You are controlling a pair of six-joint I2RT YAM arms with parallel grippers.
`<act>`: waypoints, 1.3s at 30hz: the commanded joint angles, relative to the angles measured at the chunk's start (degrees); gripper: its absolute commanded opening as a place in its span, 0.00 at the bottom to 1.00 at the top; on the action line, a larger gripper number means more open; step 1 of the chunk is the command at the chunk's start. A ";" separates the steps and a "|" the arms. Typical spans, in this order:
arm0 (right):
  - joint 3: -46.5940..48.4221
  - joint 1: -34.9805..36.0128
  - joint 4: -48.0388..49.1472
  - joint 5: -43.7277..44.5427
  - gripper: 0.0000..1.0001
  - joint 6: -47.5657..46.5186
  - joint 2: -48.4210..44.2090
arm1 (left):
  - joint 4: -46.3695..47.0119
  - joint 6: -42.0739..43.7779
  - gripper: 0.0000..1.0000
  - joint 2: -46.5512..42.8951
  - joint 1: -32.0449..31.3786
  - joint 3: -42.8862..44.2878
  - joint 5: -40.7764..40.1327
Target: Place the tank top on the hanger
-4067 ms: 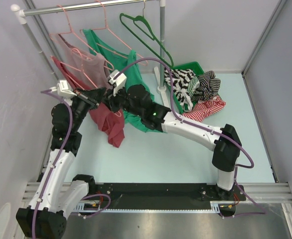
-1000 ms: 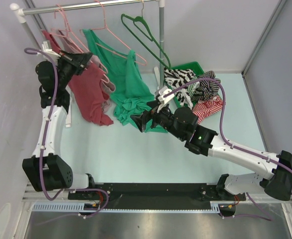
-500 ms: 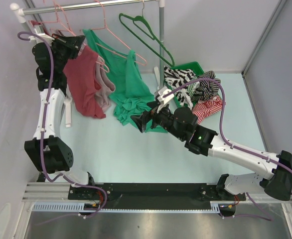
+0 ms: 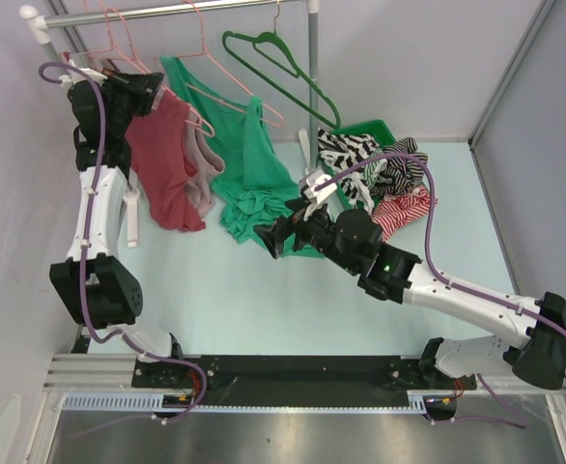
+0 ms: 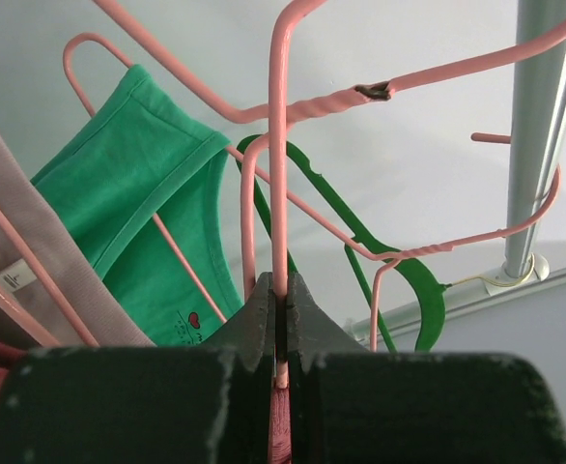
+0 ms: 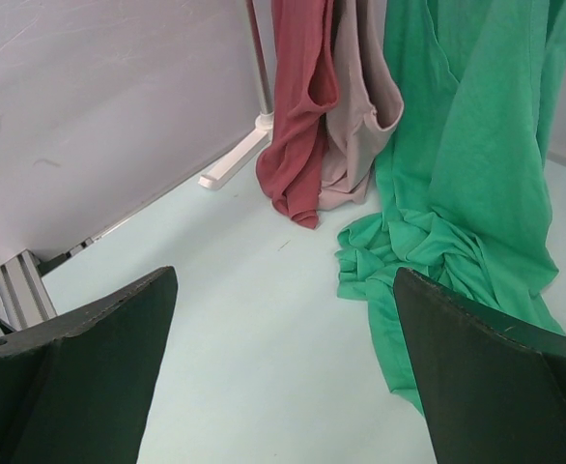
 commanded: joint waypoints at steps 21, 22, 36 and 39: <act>-0.81 0.26 1.34 1.71 1.00 0.51 -1.55 | 6.13 0.50 0.31 -6.67 1.31 -10.30 -0.18; -0.81 0.35 1.08 1.89 1.00 0.51 -1.72 | 6.22 0.76 0.37 -7.63 1.31 -10.66 -0.27; -1.43 0.26 -0.50 3.12 1.00 -0.02 -4.18 | 5.08 2.79 0.99 -15.28 2.19 -16.98 -1.58; -1.69 0.09 -1.46 3.73 1.00 -0.28 -4.88 | 4.82 4.10 0.99 -19.14 2.28 -20.59 -4.74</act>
